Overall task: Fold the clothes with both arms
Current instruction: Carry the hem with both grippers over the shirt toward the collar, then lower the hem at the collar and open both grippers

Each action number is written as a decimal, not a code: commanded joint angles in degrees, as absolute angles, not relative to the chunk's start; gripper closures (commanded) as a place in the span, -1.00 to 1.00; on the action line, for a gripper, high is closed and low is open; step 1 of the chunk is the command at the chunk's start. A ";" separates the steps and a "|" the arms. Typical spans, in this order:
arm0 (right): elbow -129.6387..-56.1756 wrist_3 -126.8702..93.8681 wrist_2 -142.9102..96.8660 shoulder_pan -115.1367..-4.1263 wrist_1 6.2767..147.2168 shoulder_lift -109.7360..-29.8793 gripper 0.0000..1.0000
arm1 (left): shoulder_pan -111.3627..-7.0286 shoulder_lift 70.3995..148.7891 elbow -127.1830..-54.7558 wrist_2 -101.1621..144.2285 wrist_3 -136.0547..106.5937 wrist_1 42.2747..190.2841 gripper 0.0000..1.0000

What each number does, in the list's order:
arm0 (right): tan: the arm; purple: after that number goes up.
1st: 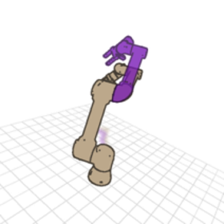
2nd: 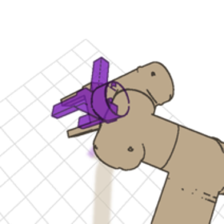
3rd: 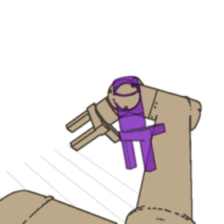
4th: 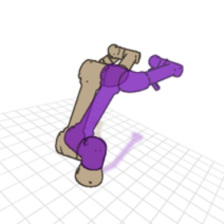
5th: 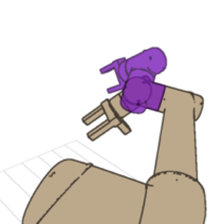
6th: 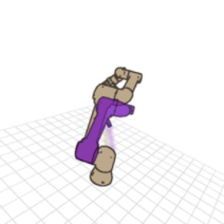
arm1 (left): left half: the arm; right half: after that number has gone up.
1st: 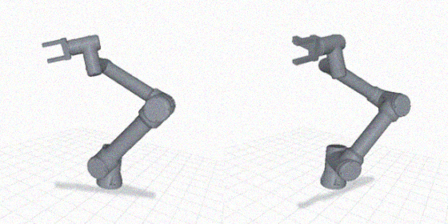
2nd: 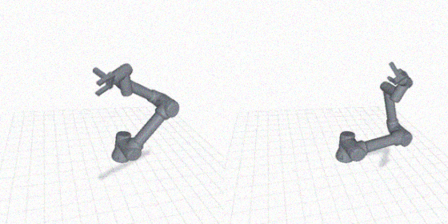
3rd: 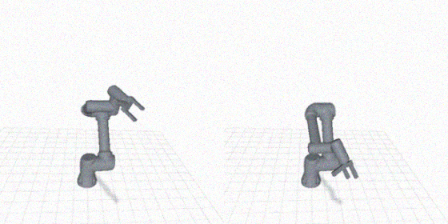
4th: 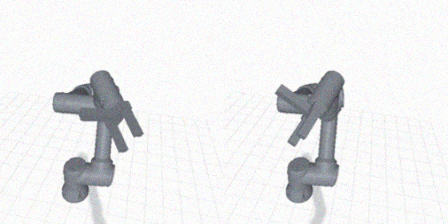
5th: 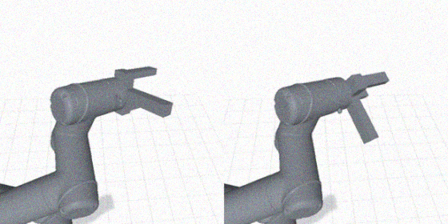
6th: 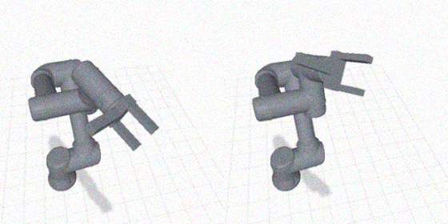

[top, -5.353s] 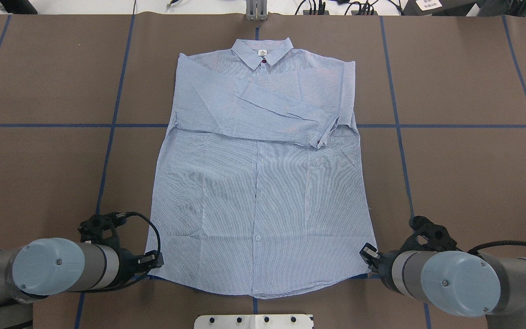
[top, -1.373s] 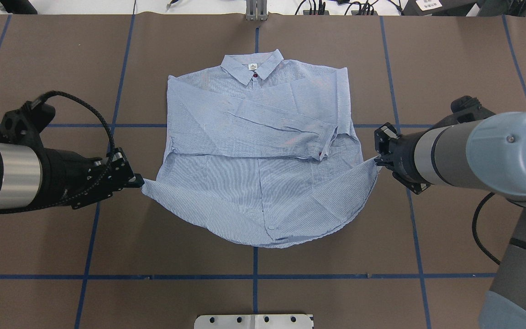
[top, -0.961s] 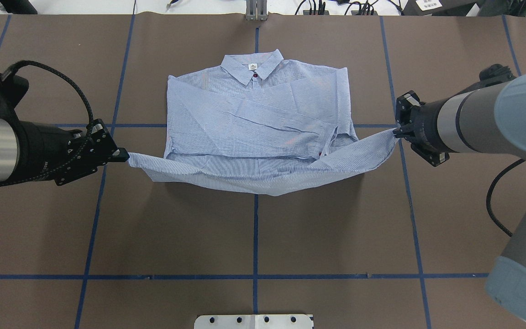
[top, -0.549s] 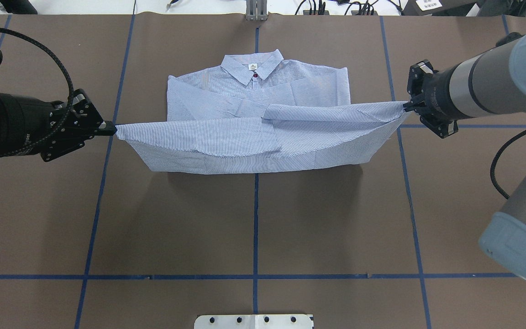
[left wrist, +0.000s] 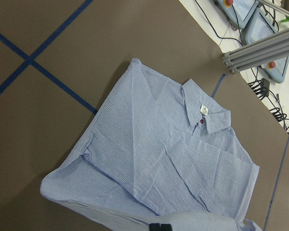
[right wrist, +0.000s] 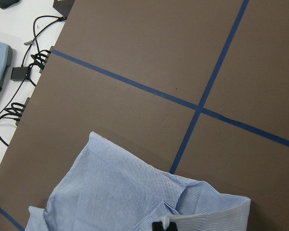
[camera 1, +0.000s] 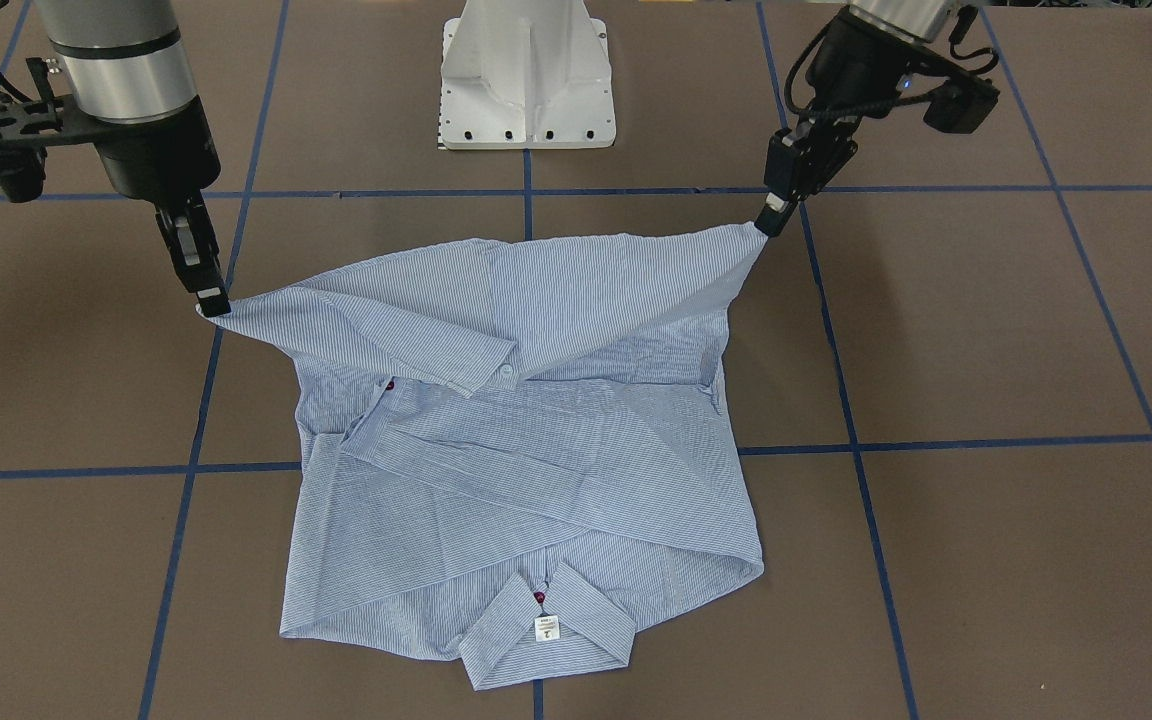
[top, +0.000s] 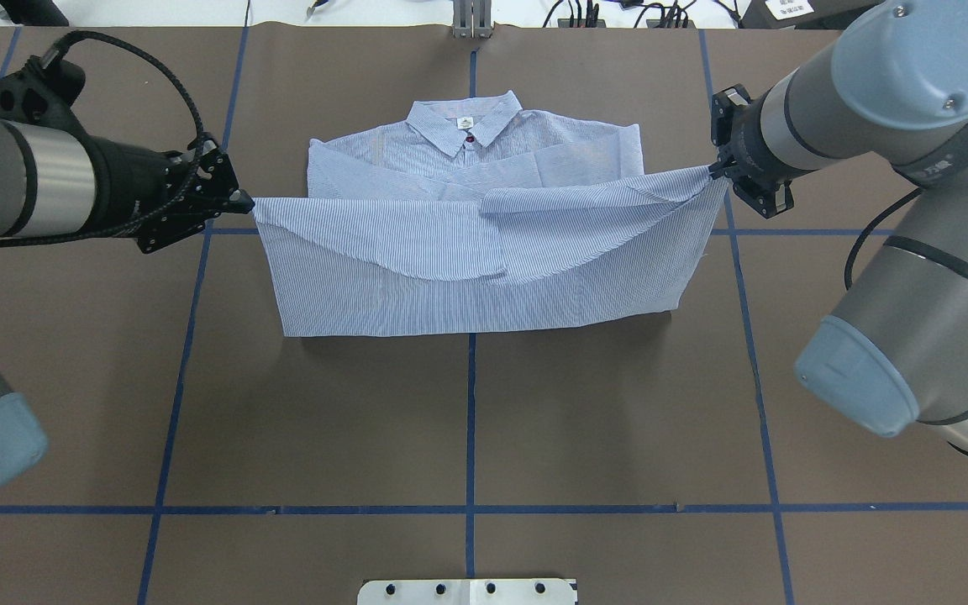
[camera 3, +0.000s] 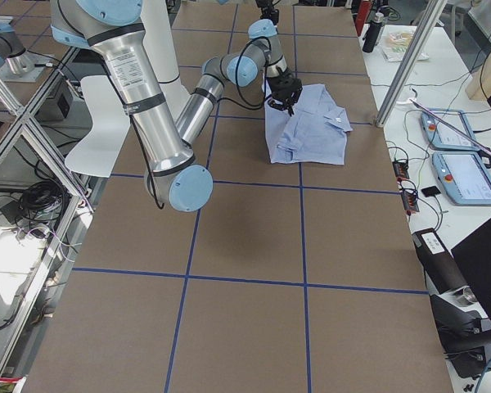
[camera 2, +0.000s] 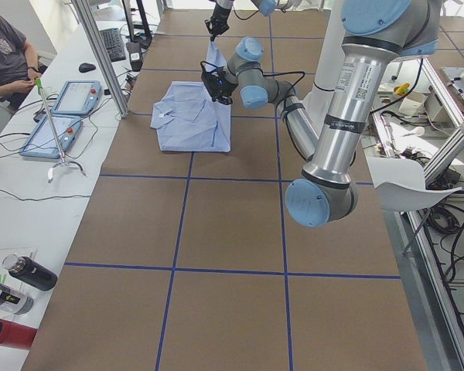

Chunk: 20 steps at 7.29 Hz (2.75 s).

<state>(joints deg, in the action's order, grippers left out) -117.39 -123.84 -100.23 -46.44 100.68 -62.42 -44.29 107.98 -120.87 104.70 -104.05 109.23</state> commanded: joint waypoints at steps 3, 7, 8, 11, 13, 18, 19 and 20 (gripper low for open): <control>-97.35 -123.49 -99.84 -47.55 88.55 -56.62 1.00 | -46.06 113.98 -99.97 103.98 -100.99 123.63 1.00; -82.57 -122.34 -97.47 -47.99 80.69 -50.83 1.00 | -45.97 118.91 -83.97 99.41 -101.16 135.05 1.00; -80.79 -122.34 -97.47 -48.08 80.60 -49.93 1.00 | -45.97 119.44 -81.33 99.40 -101.25 137.78 1.00; -70.35 -121.11 -97.29 -47.99 69.81 -48.44 0.56 | -45.79 123.65 -69.66 96.42 -101.16 144.63 1.00; -63.92 -120.85 -97.38 -47.99 69.08 -44.31 -0.44 | -46.40 128.22 -61.99 93.88 -100.47 146.34 0.90; -67.11 -117.07 -101.40 -50.54 68.29 -44.11 -0.98 | -49.30 126.14 -68.60 94.39 -96.24 146.42 -0.50; -72.02 -117.33 -104.56 -50.45 68.64 -46.99 -0.97 | -49.83 124.91 -70.38 94.83 -96.24 146.43 -0.51; -79.12 -117.77 -104.76 -48.45 68.99 -52.24 -0.97 | -51.05 124.28 -72.84 98.40 -96.07 146.34 -0.51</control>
